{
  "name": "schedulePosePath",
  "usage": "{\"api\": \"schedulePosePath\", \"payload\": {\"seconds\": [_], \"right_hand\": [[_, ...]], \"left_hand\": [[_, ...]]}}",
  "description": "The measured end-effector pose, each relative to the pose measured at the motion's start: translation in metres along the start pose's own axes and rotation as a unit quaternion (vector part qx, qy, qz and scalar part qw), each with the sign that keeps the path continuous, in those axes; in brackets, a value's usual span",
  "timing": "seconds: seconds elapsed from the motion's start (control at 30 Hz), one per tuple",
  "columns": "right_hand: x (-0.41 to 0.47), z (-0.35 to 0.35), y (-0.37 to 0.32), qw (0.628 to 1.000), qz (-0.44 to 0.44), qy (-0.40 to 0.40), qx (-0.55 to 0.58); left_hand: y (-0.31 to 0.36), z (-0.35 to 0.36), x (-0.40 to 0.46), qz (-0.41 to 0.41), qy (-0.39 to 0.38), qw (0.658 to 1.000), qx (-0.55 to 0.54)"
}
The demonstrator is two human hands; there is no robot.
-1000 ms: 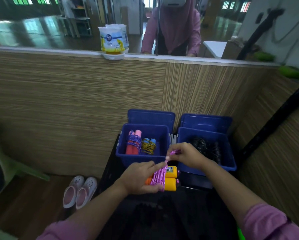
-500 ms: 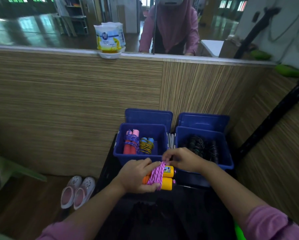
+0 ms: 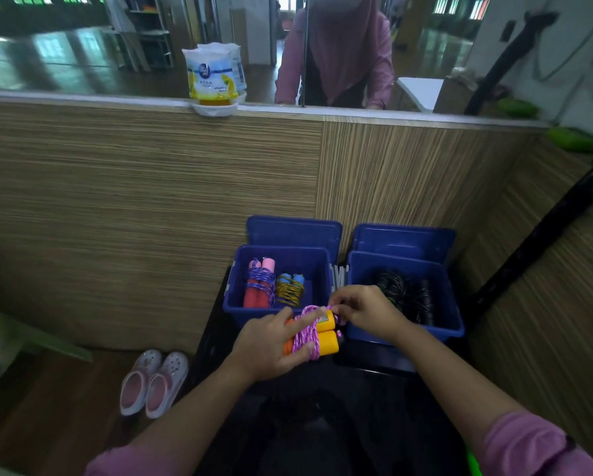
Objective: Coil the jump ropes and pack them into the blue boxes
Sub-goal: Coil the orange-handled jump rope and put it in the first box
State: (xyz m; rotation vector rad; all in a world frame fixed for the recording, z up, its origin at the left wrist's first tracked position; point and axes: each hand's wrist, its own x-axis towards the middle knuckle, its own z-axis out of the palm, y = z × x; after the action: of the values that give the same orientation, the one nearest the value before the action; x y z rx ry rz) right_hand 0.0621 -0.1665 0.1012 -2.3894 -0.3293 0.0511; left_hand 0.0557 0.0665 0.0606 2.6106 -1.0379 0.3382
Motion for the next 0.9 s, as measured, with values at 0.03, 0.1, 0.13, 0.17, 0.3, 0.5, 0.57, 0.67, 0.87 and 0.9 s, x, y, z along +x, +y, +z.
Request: {"api": "schedulePosePath", "payload": {"seconds": [0.03,0.1,0.13,0.17,0.3,0.5,0.57,0.67,0.87,0.9], "right_hand": [[0.000,0.000,0.001,1.000,-0.004,0.002,-0.011],[0.000,0.000,0.002,1.000,-0.001,0.017,-0.011],[0.000,0.001,0.002,1.000,0.005,0.030,-0.003],[0.000,0.002,0.002,0.999,0.012,0.045,0.008],[-0.001,0.011,-0.001,0.988,0.074,0.111,0.082],[0.001,0.025,-0.015,0.943,0.182,0.124,0.250],[0.002,0.025,-0.022,0.928,0.203,0.134,0.282],[0.004,0.024,-0.028,0.901,0.255,0.116,0.332],[0.003,0.021,-0.033,0.845,0.336,0.059,0.412],[0.003,0.022,-0.033,0.839,0.344,0.046,0.420]], "left_hand": [[0.000,0.000,0.001,0.000,-0.005,1.000,0.005],[0.000,0.001,0.003,-0.019,-0.005,1.000,-0.002],[0.000,0.001,0.003,-0.036,0.000,0.999,-0.012],[0.001,0.001,0.004,-0.058,0.008,0.998,-0.025],[0.001,0.001,0.009,-0.151,0.049,0.985,-0.070],[0.006,-0.003,0.015,-0.181,0.046,0.979,-0.077],[0.007,-0.004,0.016,-0.190,0.044,0.978,-0.075],[0.008,-0.006,0.015,-0.185,0.040,0.980,-0.065],[0.011,-0.005,0.012,-0.168,0.050,0.982,-0.066],[0.012,-0.004,0.012,-0.166,0.051,0.982,-0.066]]}}
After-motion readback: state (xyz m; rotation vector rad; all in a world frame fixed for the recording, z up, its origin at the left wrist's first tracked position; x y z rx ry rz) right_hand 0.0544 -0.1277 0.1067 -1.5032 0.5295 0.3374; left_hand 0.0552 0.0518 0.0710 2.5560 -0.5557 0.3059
